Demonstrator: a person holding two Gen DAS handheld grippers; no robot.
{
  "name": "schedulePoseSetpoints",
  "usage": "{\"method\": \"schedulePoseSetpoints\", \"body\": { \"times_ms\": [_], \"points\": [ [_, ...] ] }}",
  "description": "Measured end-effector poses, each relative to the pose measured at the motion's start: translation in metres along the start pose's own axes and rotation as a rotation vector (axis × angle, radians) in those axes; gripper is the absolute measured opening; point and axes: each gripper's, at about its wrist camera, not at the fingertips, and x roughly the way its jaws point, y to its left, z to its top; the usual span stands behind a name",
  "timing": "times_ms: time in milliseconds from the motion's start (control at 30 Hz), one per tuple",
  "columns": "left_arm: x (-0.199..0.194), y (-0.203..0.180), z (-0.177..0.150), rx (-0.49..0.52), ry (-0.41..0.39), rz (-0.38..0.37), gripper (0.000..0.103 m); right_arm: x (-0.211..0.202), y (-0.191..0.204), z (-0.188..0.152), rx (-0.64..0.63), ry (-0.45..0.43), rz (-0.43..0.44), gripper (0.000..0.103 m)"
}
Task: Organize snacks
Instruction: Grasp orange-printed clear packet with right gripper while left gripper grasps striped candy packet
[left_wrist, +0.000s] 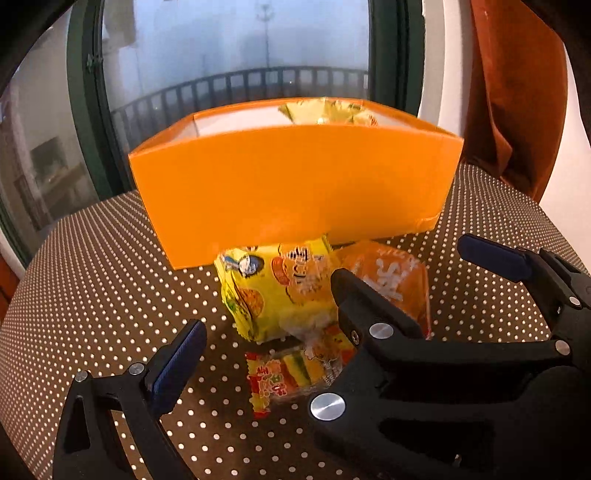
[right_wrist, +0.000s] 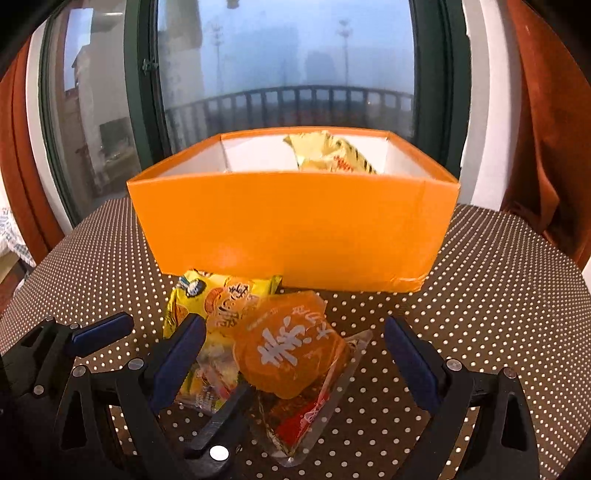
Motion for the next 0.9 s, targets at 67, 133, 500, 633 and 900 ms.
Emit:
{"method": "schedulePoseSetpoints", "body": {
  "times_ms": [67, 133, 500, 633, 900],
  "points": [
    [0.006, 0.001, -0.002, -0.007, 0.025, 0.001, 0.100, 0.007, 0.000, -0.002, -0.001, 0.019, 0.007, 0.098],
    [0.015, 0.002, -0.004, -0.011, 0.051, 0.000, 0.100, 0.014, -0.001, -0.004, 0.000, 0.044, 0.013, 0.098],
    [0.039, 0.001, -0.011, -0.010, 0.140, -0.003, 0.100, 0.047, -0.006, -0.009, 0.026, 0.182, 0.055, 0.098],
    [0.038, -0.004, -0.012, 0.009, 0.131, 0.000, 0.100, 0.053, -0.011, -0.010, 0.044, 0.213, 0.085, 0.095],
    [0.036, -0.003, -0.011, -0.010, 0.146, -0.033, 0.100, 0.036, -0.017, -0.019, 0.050, 0.187, 0.095, 0.068]
  ]
}}
